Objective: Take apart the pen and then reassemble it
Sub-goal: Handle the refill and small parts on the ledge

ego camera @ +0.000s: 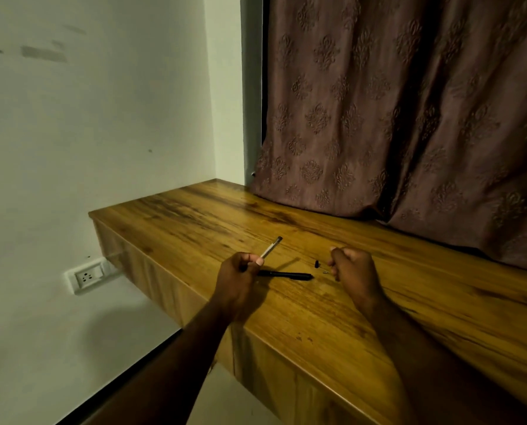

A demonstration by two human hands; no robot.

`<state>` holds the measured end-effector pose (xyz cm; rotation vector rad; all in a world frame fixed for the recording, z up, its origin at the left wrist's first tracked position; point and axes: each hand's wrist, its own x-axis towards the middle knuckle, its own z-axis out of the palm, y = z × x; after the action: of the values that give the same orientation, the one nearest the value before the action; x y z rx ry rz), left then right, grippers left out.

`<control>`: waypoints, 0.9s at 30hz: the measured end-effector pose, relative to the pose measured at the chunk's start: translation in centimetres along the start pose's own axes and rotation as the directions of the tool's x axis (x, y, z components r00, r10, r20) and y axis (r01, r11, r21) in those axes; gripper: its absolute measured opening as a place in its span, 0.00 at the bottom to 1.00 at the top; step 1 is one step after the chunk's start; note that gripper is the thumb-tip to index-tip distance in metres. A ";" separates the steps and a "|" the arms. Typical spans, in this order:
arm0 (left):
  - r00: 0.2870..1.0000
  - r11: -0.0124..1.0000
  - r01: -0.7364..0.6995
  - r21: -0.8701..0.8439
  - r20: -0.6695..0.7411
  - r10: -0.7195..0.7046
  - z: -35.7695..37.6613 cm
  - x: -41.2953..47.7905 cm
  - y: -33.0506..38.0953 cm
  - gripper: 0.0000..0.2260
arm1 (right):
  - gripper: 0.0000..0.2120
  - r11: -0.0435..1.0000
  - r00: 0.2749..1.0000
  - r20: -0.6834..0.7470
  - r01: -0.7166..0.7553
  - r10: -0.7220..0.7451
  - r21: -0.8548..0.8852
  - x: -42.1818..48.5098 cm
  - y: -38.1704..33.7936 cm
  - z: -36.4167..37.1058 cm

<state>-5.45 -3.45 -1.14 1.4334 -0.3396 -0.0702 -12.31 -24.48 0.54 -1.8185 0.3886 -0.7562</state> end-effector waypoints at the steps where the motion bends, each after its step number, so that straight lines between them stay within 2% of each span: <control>1: 0.999 1.000 -0.009 0.028 0.041 0.008 0.2 -0.6 0.3 0.04 | 0.18 1.000 1.000 0.022 0.006 -0.005 -0.014 -0.4 -0.1 -0.1; 4: 0.987 0.995 -0.022 0.099 0.159 0.006 0.6 -1.8 0.6 0.07 | 0.21 0.998 0.981 0.192 -0.001 0.011 -0.056 -2.0 -0.4 -0.7; 6: 0.975 0.996 -0.003 0.086 0.221 -0.016 0.7 -2.1 0.7 0.05 | 0.22 0.999 0.967 0.255 -0.023 0.031 -0.033 -3.2 -0.5 -1.4; 10: 0.969 0.993 -0.017 0.120 0.247 -0.013 1.8 -2.7 1.4 0.02 | 0.23 0.995 0.968 0.239 -0.084 0.071 0.045 -4.0 -1.0 -2.4; 14: 0.958 0.988 0.007 0.151 0.282 -0.050 3.2 -3.3 1.3 0.01 | 0.19 0.991 0.953 0.295 -0.104 0.074 0.088 -3.8 -1.1 -2.0; 20: 0.959 0.982 0.038 0.188 0.270 -0.089 3.7 -3.2 0.6 0.06 | 0.13 0.985 0.935 0.351 -0.100 0.044 0.143 -3.4 -0.6 -2.2; 27: 0.960 0.898 -0.186 0.398 0.269 0.079 3.9 -3.5 0.2 0.10 | 0.12 0.990 0.938 0.346 -0.081 0.037 0.114 -3.6 -0.7 -1.9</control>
<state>-9.86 -6.31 -1.25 1.8304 -0.6915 -0.0657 -16.32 -23.46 0.50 -1.7676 0.1610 -0.3993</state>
